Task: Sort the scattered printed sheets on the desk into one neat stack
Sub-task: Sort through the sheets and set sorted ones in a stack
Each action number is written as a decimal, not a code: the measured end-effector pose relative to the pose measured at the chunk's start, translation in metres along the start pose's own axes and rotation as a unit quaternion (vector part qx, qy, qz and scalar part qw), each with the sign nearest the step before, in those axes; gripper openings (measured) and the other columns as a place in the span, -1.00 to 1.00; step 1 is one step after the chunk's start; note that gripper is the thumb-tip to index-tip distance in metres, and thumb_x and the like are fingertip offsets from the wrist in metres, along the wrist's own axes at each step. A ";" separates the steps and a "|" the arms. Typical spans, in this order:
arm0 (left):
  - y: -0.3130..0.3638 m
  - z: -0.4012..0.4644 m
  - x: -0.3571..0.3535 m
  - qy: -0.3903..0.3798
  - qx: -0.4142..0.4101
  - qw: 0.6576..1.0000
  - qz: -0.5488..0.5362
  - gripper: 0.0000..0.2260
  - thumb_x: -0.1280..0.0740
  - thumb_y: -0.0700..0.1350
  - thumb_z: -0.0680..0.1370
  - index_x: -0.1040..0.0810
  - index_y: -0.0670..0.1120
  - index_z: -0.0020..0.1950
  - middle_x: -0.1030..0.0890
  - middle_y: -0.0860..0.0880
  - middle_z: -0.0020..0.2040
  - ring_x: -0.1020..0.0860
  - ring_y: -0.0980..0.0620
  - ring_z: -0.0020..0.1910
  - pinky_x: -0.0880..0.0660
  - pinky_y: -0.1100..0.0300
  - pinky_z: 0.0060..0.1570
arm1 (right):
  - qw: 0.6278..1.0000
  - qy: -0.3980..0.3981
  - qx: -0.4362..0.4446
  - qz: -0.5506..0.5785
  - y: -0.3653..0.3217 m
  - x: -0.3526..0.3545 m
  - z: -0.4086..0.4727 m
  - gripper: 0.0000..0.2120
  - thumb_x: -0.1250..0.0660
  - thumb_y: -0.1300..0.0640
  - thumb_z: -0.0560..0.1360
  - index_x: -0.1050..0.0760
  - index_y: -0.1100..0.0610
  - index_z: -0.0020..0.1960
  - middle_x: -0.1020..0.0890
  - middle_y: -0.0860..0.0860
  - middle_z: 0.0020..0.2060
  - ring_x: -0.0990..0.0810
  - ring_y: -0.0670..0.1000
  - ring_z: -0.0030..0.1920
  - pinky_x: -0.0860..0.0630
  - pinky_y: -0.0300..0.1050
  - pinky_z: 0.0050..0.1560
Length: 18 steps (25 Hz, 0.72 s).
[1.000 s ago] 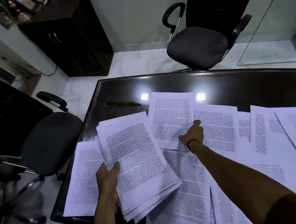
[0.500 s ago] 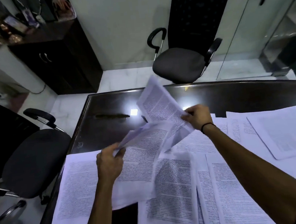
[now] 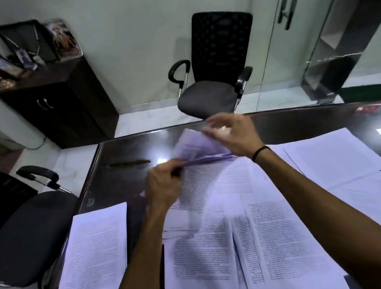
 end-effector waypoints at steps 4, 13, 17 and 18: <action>-0.042 -0.031 0.005 0.007 0.204 0.959 -0.196 -0.85 -0.50 -0.14 0.53 -0.69 -0.14 0.07 -0.69 -0.08 -0.12 -0.64 -0.02 -0.15 -0.56 0.19 -0.16 | 0.934 0.005 -0.243 0.263 0.078 -0.001 -0.048 -0.35 -0.25 -0.44 0.42 -0.55 0.05 0.24 -0.66 -0.07 0.10 -0.63 -0.10 0.06 -0.51 -0.02 0.21; -0.093 -0.113 -0.003 -0.003 0.356 0.858 -0.370 -0.56 -0.49 -0.12 0.53 -0.40 -0.07 0.35 -0.67 -0.13 0.18 -0.69 -0.14 0.08 -0.62 -0.05 0.06 | 0.900 -0.166 -0.246 0.320 0.078 -0.071 -0.135 -0.62 -0.41 0.19 0.52 -0.49 0.13 0.32 -0.68 -0.02 0.14 -0.68 -0.02 0.11 -0.60 -0.17 0.10; -0.086 -0.145 -0.048 -0.098 0.360 0.812 -0.449 -0.70 -0.35 -0.24 0.62 -0.52 -0.12 0.36 -0.68 -0.15 0.22 -0.68 -0.15 0.14 -0.63 -0.04 0.07 | 0.896 -0.195 -0.249 0.311 0.084 -0.091 -0.166 -0.47 -0.42 0.12 0.53 -0.34 0.09 0.45 -0.57 -0.02 0.31 -0.57 -0.04 0.29 -0.50 -0.10 0.29; -0.090 -0.154 -0.061 -0.104 0.370 0.814 -0.436 -0.69 -0.35 -0.28 0.61 -0.52 -0.12 0.35 -0.67 -0.16 0.23 -0.68 -0.15 0.13 -0.63 -0.04 0.05 | 0.898 -0.201 -0.256 0.297 0.093 -0.096 -0.177 -0.41 -0.43 0.10 0.52 -0.28 0.07 0.48 -0.52 -0.03 0.36 -0.52 -0.04 0.34 -0.45 -0.05 0.35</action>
Point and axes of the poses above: each hand's wrist, its own z-axis towards the middle knuckle, its own x-axis out of the back of the hand, y = z × x, the point moved 8 cm from there along z, towards the middle knuckle
